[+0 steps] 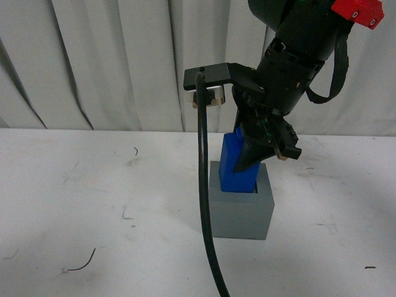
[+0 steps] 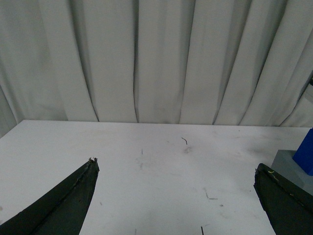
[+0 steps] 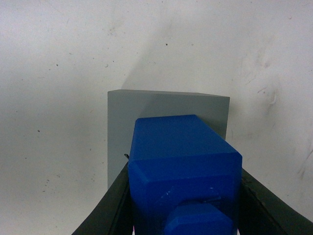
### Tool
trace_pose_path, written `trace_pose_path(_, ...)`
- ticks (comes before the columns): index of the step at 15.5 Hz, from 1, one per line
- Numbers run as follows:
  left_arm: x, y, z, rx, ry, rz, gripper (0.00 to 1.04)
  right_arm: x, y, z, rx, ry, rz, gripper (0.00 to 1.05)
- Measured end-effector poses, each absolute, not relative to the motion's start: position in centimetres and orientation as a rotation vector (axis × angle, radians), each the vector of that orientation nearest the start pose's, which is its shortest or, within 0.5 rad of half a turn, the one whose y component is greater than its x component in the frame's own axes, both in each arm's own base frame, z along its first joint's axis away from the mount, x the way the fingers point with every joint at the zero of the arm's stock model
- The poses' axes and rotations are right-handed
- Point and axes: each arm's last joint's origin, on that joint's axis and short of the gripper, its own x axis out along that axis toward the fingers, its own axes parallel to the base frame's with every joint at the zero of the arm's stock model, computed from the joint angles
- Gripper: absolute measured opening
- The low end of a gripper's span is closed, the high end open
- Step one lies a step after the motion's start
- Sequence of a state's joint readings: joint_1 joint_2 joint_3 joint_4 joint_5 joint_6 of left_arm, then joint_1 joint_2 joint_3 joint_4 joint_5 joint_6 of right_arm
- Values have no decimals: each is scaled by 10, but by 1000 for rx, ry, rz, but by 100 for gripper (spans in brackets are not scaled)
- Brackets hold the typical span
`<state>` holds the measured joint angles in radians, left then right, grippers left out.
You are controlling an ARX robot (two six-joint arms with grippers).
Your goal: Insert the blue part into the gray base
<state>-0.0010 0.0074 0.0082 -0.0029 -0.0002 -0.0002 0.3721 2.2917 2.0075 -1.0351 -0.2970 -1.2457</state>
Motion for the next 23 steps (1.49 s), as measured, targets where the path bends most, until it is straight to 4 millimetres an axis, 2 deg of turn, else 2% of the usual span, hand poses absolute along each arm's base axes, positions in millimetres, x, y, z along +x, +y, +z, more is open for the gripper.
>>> trace_pose_path(9, 98, 0, 165, 0, 2, -1, 98, 434, 178, 197, -1066, 835, 1295, 47)
trace_pose_path(12, 98, 0, 165, 0, 2, -1, 98, 433, 178, 189, -1084, 853, 1278, 47)
trace_pose_path(13, 98, 0, 165, 0, 2, -1, 98, 432, 180, 182, -1090, 854, 1279, 77)
trace_pose_path(15, 98, 0, 165, 0, 2, -1, 98, 432, 180, 183, -1087, 851, 1278, 99)
trace_pose_path(16, 98, 0, 165, 0, 2, -1, 98, 431, 182, 185, -1082, 845, 1282, 99)
trace_pose_path(18, 98, 0, 165, 0, 2, -1, 98, 430, 185, 198, -1031, 756, 1288, 98)
trace_pose_path(20, 98, 0, 165, 0, 2, -1, 98, 422, 177, 222, -983, 643, 1265, 98)
trace_pose_path(23, 98, 0, 165, 0, 2, -1, 98, 411, 146, 259, -873, 451, 1188, 98)
